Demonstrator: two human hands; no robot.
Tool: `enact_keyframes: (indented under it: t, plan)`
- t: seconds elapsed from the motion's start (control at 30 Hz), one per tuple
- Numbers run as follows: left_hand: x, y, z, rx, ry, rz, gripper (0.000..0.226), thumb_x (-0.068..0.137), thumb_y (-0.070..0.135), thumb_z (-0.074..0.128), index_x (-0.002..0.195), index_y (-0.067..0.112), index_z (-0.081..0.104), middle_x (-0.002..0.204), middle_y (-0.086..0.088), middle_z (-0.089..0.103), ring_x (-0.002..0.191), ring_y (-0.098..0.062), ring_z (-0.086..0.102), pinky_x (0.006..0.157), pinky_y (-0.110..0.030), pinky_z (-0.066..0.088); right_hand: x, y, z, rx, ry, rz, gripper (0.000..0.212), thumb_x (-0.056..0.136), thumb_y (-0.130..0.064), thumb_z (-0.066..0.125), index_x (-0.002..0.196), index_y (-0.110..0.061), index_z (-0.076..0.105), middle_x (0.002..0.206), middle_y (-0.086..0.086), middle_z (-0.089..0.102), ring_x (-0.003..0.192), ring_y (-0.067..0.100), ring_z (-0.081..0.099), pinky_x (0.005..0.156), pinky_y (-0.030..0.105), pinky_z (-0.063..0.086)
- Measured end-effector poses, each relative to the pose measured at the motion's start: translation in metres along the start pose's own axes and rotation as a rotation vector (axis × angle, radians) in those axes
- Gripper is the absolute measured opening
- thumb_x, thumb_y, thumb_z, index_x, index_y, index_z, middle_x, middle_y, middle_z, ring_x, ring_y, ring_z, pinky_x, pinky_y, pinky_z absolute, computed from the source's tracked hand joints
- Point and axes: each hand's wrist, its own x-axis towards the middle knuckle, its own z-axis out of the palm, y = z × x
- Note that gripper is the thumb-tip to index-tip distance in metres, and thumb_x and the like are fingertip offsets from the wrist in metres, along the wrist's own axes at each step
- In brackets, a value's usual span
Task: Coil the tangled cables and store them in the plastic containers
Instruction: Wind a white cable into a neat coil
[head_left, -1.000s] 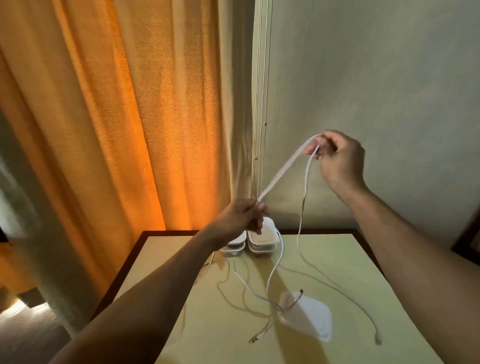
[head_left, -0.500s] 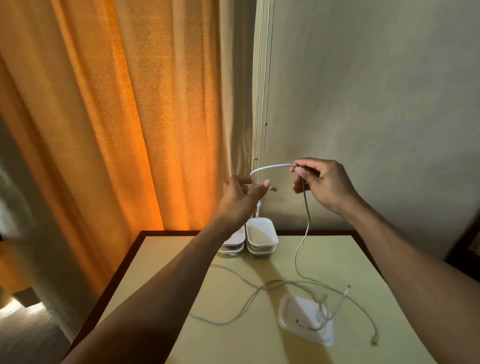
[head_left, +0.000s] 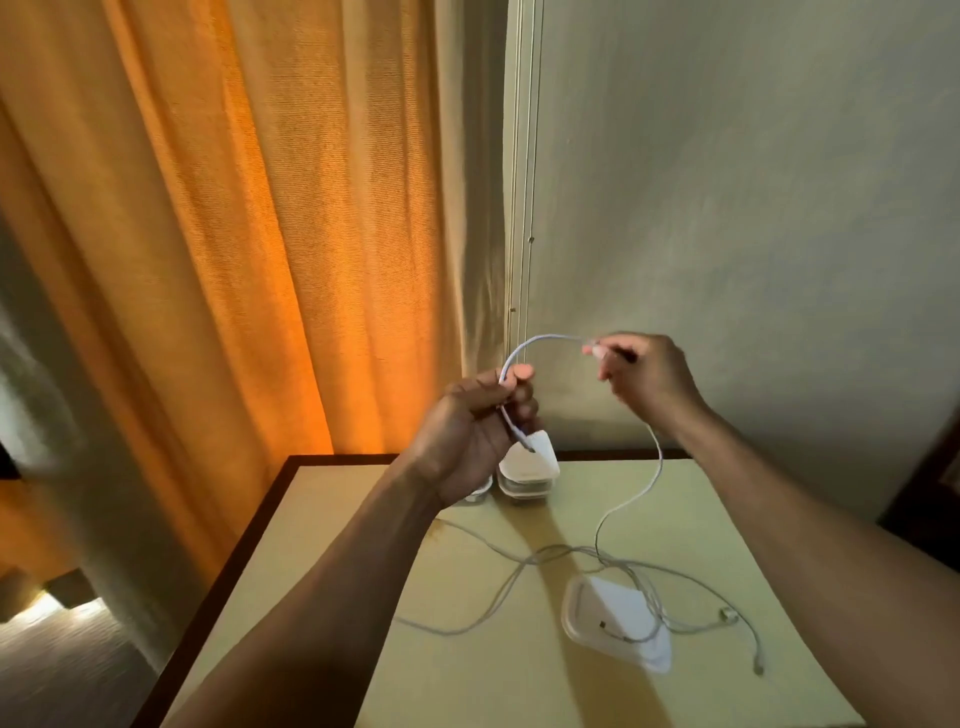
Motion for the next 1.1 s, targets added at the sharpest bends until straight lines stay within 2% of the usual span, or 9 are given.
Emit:
enact_keyframes:
  t: [0.1, 0.2, 0.33, 0.43, 0.53, 0.6, 0.8, 0.97, 1.1]
  plan:
    - [-0.003, 0.009, 0.013, -0.011, -0.074, 0.141, 0.023, 0.102, 0.004, 0.047, 0.118, -0.003, 0.061, 0.111, -0.016, 0.069, 0.111, -0.030, 0.068, 0.111, -0.042, 0.049, -0.032, 0.006, 0.020, -0.193, -0.199, 0.037, 0.033, 0.097, -0.033, 0.064, 0.067, -0.022, 0.072, 0.052, -0.013, 0.061, 0.047, 0.000, 0.051, 0.060, 0.027, 0.038]
    - [-0.003, 0.013, 0.024, 0.029, -0.010, 0.238, 0.026, 0.090, 0.008, 0.059, 0.113, -0.001, 0.066, 0.120, -0.018, 0.073, 0.123, -0.029, 0.066, 0.112, -0.037, 0.046, -0.077, -0.008, 0.040, -0.106, -0.391, 0.031, 0.034, 0.101, -0.035, 0.060, 0.078, -0.018, 0.077, 0.049, -0.014, 0.054, 0.046, 0.003, 0.046, 0.055, 0.020, 0.035]
    - [0.000, 0.009, 0.013, 0.217, 0.200, 0.355, 0.031, 0.085, 0.012, 0.070, 0.103, -0.012, 0.066, 0.120, -0.015, 0.073, 0.119, -0.019, 0.069, 0.099, -0.028, 0.052, -0.120, -0.025, 0.046, -0.119, -0.381, -0.149, 0.032, 0.102, -0.030, 0.059, 0.074, -0.019, 0.071, 0.052, -0.017, 0.052, 0.054, 0.004, 0.048, 0.053, 0.017, 0.029]
    - [-0.005, -0.001, -0.002, 0.543, 0.332, 0.350, 0.009, 0.092, 0.006, 0.071, 0.093, -0.001, 0.077, 0.098, 0.000, 0.079, 0.087, -0.007, 0.069, 0.081, -0.021, 0.051, -0.122, -0.026, 0.024, -0.190, -0.236, -0.314, 0.026, 0.099, -0.023, 0.065, 0.074, -0.018, 0.064, 0.057, -0.015, 0.043, 0.057, 0.000, 0.045, 0.057, 0.024, 0.027]
    - [-0.018, -0.017, -0.014, 0.912, 0.214, 0.240, 0.015, 0.095, 0.011, 0.071, 0.085, 0.014, 0.081, 0.093, -0.003, 0.080, 0.086, -0.011, 0.067, 0.084, -0.037, 0.058, -0.110, -0.036, -0.004, -0.328, -0.160, -0.468, 0.015, 0.095, -0.033, 0.064, 0.090, -0.024, 0.074, 0.073, -0.015, 0.048, 0.064, 0.006, 0.050, 0.060, 0.031, 0.041]
    - [-0.031, -0.024, -0.011, 1.049, 0.051, 0.150, 0.023, 0.102, 0.018, 0.062, 0.092, 0.008, 0.080, 0.086, -0.004, 0.078, 0.080, -0.007, 0.069, 0.079, -0.033, 0.054, -0.097, -0.045, -0.021, -0.429, -0.164, -0.562, 0.020, 0.092, -0.042, 0.063, 0.090, -0.028, 0.076, 0.075, -0.016, 0.044, 0.064, 0.010, 0.046, 0.056, 0.030, 0.041]
    - [-0.059, -0.012, 0.008, 0.730, -0.112, -0.015, 0.039, 0.109, 0.032, 0.043, 0.100, 0.006, 0.070, 0.076, -0.007, 0.064, 0.079, -0.030, 0.063, 0.088, -0.057, 0.053, -0.055, -0.071, -0.046, -0.258, -0.222, -0.663, 0.014, 0.081, -0.031, 0.082, 0.089, -0.019, 0.083, 0.077, -0.006, 0.064, 0.062, 0.012, 0.056, 0.059, 0.027, 0.044]
    - [-0.069, 0.001, 0.027, 0.495, -0.294, -0.040, 0.019, 0.105, 0.015, 0.051, 0.103, 0.005, 0.067, 0.078, -0.011, 0.066, 0.076, -0.031, 0.065, 0.086, -0.054, 0.042, -0.050, -0.071, -0.022, 0.155, -0.336, -0.377, 0.012, 0.081, -0.019, 0.081, 0.090, -0.011, 0.082, 0.079, -0.001, 0.073, 0.069, 0.006, 0.064, 0.066, 0.016, 0.046]
    - [-0.069, 0.018, 0.043, 0.125, -0.287, 0.118, 0.026, 0.101, 0.014, 0.049, 0.105, 0.005, 0.072, 0.089, -0.016, 0.074, 0.081, -0.029, 0.074, 0.080, -0.040, 0.057, -0.075, -0.053, 0.014, 0.342, -0.455, -0.099, 0.021, 0.093, -0.015, 0.067, 0.078, -0.023, 0.079, 0.063, 0.003, 0.069, 0.057, 0.013, 0.056, 0.055, 0.035, 0.047]
